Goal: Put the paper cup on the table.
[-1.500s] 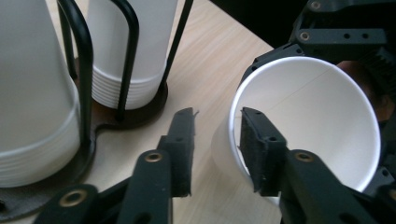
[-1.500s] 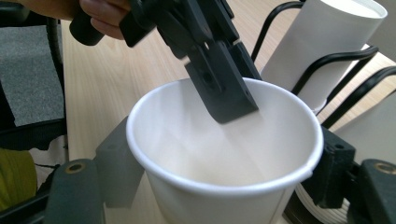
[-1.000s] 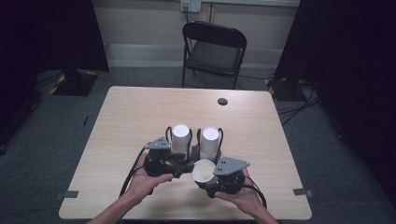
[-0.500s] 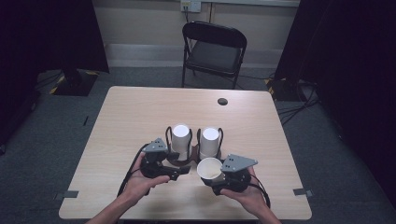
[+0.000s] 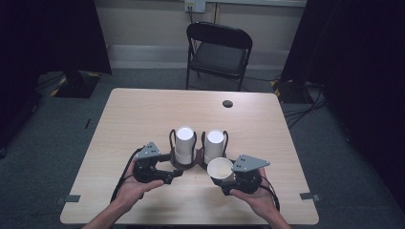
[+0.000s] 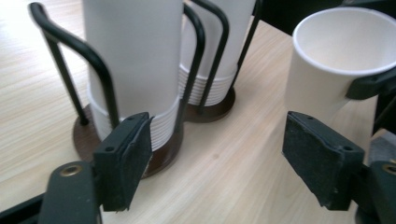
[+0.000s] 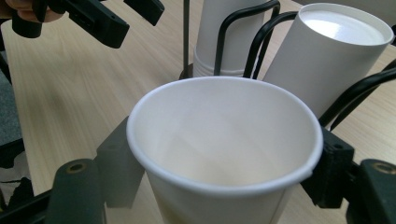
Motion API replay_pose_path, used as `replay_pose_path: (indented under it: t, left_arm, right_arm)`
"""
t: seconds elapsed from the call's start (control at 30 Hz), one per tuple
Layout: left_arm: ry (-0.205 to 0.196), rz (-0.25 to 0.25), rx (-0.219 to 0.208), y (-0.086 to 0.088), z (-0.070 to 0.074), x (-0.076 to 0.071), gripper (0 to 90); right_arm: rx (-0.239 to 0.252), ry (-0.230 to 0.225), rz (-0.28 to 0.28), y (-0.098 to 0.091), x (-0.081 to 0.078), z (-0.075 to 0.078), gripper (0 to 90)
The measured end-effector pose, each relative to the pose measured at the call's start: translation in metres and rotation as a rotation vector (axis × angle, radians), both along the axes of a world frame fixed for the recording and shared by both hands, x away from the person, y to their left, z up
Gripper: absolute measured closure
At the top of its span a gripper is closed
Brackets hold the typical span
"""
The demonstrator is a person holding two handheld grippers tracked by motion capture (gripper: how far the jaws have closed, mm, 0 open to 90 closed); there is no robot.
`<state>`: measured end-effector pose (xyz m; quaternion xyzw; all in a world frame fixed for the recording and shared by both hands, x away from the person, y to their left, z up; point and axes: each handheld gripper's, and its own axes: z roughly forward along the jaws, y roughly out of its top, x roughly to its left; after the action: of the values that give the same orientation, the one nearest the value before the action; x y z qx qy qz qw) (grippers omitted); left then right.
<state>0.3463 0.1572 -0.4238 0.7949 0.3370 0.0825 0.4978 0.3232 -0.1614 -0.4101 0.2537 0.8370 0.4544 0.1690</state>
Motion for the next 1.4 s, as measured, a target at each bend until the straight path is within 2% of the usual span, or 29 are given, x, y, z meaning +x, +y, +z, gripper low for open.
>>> replay_pose_path:
  t: [0.07,0.13,0.17,0.33,0.43,0.53,0.6,0.7,0.77,0.83,0.87,0.93,1.03,1.1,1.17,1.27,1.4]
  left_arm:
    - [-0.014,0.031,0.020,0.001,-0.002,-0.001,19.6]
    - [-0.009,0.034,0.089,0.003,-0.004,-0.002,19.1]
    - [-0.012,0.043,0.106,0.005,-0.004,-0.003,20.5]
    - [0.001,0.070,0.083,0.014,-0.008,-0.003,17.1]
    - [-0.017,0.088,0.080,0.020,-0.009,-0.003,16.4]
    - [-0.046,0.134,0.033,0.028,-0.012,-0.003,16.4]
    - [-0.063,0.136,0.049,0.029,-0.013,-0.003,16.1]
    - [-0.060,0.138,0.042,0.032,-0.014,-0.002,15.8]
    - [-0.067,0.164,0.057,0.033,-0.015,-0.001,15.7]
    - [-0.050,0.183,0.064,0.035,-0.017,0.001,15.8]
    - [-0.030,0.173,0.063,0.036,-0.018,0.002,16.0]
    - [-0.018,0.173,0.064,0.037,-0.020,0.001,17.4]
    - [-0.032,0.160,0.082,0.037,-0.021,-0.002,17.7]
    - [-0.032,0.154,0.081,0.039,-0.021,-0.002,17.7]
    - [-0.031,0.164,0.058,0.040,-0.020,-0.004,17.7]
    - [-0.042,0.176,0.063,0.043,-0.018,-0.005,17.9]
    - [-0.037,0.187,0.051,0.048,-0.017,-0.007,17.9]
  right_arm:
    - [0.004,0.005,-0.014,-0.002,0.000,0.000,26.7]
    - [0.009,0.003,-0.023,-0.004,0.000,-0.001,26.7]
    - [0.011,0.001,-0.027,-0.006,0.000,-0.001,26.7]
    - [0.027,0.001,-0.050,-0.013,0.003,0.000,26.7]
    - [0.041,0.000,-0.070,-0.018,0.006,0.000,26.7]
    - [0.055,0.000,-0.091,-0.022,0.010,0.000,26.9]
    - [0.060,0.000,-0.105,-0.025,0.013,0.001,26.9]
    - [0.068,0.001,-0.124,-0.030,0.015,0.000,26.9]
    - [0.073,0.002,-0.135,-0.034,0.016,0.000,26.9]
    - [0.079,0.001,-0.157,-0.039,0.018,0.000,26.9]
    - [0.083,0.004,-0.164,-0.041,0.019,0.000,26.9]
    - [0.086,-0.001,-0.183,-0.045,0.021,0.000,26.9]
    - [0.103,0.002,-0.203,-0.050,0.026,-0.001,27.0]
    - [0.106,0.001,-0.225,-0.053,0.029,-0.001,27.0]
    - [0.109,0.004,-0.242,-0.054,0.033,-0.002,27.0]
    - [0.106,0.009,-0.262,-0.056,0.039,-0.003,27.1]
    - [0.108,0.010,-0.285,-0.057,0.046,-0.002,27.2]
